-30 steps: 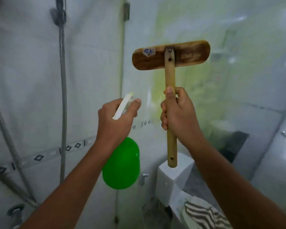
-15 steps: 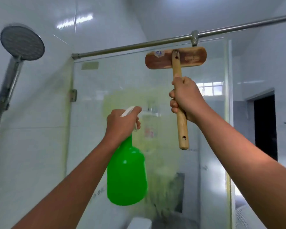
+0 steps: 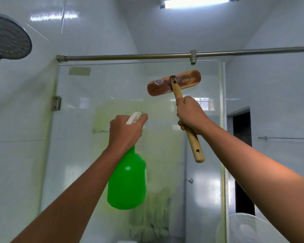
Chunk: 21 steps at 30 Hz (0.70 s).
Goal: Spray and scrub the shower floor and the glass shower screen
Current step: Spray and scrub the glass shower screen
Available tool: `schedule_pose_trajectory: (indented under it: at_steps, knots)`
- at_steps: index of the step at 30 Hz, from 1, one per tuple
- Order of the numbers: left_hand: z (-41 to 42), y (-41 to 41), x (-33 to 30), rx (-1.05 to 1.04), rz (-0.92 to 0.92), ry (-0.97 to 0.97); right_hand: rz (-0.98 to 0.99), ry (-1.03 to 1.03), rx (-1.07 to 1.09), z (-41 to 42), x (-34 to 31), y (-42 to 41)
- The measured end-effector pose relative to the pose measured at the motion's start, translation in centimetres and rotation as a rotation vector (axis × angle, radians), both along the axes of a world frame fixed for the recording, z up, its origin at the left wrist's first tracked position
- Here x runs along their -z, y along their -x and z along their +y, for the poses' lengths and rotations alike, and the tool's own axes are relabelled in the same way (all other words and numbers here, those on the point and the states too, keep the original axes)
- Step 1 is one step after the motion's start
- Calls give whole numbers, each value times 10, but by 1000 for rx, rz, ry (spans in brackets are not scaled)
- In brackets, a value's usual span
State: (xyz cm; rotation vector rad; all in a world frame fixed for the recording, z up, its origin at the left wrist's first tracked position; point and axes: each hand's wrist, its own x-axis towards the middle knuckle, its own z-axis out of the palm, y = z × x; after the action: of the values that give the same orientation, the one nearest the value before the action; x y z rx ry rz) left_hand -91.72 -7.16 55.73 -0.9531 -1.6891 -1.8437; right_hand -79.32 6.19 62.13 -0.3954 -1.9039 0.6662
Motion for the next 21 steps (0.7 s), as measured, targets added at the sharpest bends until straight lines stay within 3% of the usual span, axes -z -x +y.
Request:
schedule_pose_trajectory:
  at_steps: [7,14,17,21]
  knots:
    - [-7,5,-4,-1,16,-43,-131,-142,246,-3,-23,12]
    - [-19,14,1,-26,61,11,-383,-392,236,2,101,8]
    - [-22,20,3,-11,44,19,-315,-388,312,16,58,7]
    - [-22,27,0,17,22,-21,-132,-206,360,28,-36,-1]
